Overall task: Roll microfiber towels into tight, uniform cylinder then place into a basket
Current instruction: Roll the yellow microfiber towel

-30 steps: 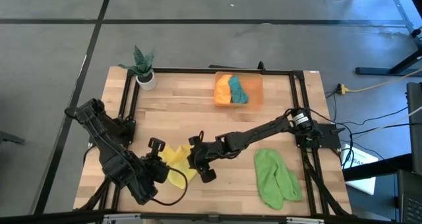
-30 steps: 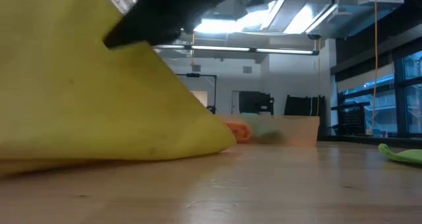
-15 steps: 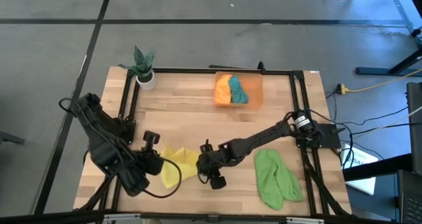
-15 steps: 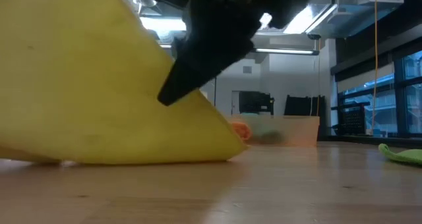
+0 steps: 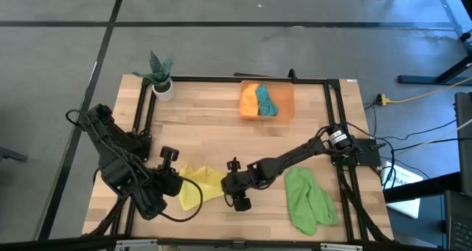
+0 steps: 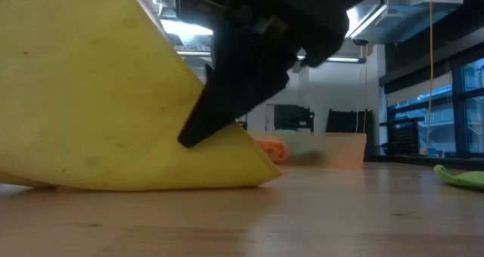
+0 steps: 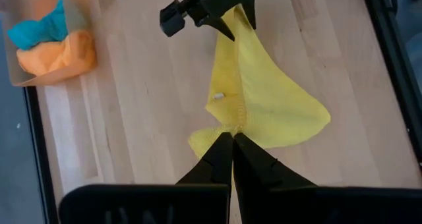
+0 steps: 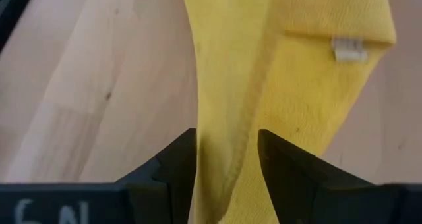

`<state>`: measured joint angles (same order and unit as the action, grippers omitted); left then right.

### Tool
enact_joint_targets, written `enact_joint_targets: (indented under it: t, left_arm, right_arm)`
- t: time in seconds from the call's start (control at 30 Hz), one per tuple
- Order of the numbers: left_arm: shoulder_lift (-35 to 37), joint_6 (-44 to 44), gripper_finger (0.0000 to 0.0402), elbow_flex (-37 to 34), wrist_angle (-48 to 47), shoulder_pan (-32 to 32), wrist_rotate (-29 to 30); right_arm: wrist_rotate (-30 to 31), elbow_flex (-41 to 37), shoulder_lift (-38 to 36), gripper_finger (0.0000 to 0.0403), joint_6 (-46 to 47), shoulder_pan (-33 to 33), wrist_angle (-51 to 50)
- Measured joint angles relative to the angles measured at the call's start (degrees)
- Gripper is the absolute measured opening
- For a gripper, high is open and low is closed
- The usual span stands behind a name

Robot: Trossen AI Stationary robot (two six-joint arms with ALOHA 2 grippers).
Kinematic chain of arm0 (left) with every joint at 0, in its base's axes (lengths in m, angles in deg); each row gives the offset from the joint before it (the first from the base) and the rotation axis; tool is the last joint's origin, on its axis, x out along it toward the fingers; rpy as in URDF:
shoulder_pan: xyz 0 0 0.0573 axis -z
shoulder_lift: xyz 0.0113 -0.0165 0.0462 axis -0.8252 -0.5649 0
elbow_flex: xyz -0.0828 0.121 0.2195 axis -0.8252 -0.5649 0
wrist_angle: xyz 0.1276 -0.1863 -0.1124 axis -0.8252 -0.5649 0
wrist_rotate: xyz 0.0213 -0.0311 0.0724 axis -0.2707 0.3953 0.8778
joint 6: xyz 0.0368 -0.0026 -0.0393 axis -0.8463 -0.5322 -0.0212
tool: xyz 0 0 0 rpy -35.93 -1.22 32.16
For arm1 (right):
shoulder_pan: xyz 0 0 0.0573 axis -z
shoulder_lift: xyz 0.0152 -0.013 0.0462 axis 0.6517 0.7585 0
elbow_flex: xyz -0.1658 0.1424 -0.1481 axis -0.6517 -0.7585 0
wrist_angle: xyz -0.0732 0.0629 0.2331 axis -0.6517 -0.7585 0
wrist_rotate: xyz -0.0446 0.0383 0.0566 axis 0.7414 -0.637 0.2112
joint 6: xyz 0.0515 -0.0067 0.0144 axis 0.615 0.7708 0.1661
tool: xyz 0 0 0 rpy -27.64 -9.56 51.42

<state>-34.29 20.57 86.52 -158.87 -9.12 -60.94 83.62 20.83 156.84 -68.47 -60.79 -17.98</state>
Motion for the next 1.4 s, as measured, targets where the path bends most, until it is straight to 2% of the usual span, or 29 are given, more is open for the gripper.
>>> enact_joint_targets:
  t: [0.23, 0.37, 0.57, 0.77, 0.93, 1.2, 1.27, 1.4]
  left_arm:
    - [0.0, 0.0, 0.0000, 0.0, 0.0, -0.1, 0.0]
    - [0.0, 0.0, 0.0000, 0.0, 0.0, -0.1, 0.0]
    - [0.0, 0.0, 0.0000, 0.0, 0.0, -0.1, 0.0]
    - [0.0, 0.7, 0.0000, 0.0, 0.0, -0.1, 0.0]
    - [0.0, 2.1, 0.0000, 0.0, 0.0, -0.1, 0.0]
    - [-0.1, 3.4, 0.0000, 0.0, 0.0, -0.2, 1.3]
    - [-0.1, 3.4, 0.0000, 0.0, 0.0, -0.2, 3.0]
    - [-0.1, 4.6, 0.0000, 0.0, 0.0, -0.5, 10.5]
  right_arm:
    - [0.2, -2.8, 0.0, 0.0150, 3.8, -0.3, 0.8]
    - [0.6, -3.0, 0.0, 0.0108, 3.9, -0.8, 1.1]
    - [4.4, -3.0, 0.0, 0.0015, 3.7, -1.4, 0.7]
    - [4.7, -3.0, -0.7, 0.0008, 3.5, -1.8, -2.3]
    - [10.4, -0.5, -3.5, 0.0007, 4.2, -2.8, -12.1]
    - [21.1, 9.7, -9.3, 0.0004, 4.3, -4.9, -31.0]
    - [23.8, 12.9, -10.3, 0.0003, 5.4, -5.0, -35.9]
    - [30.3, 20.5, -10.9, 0.0003, 7.4, -4.9, -47.1]
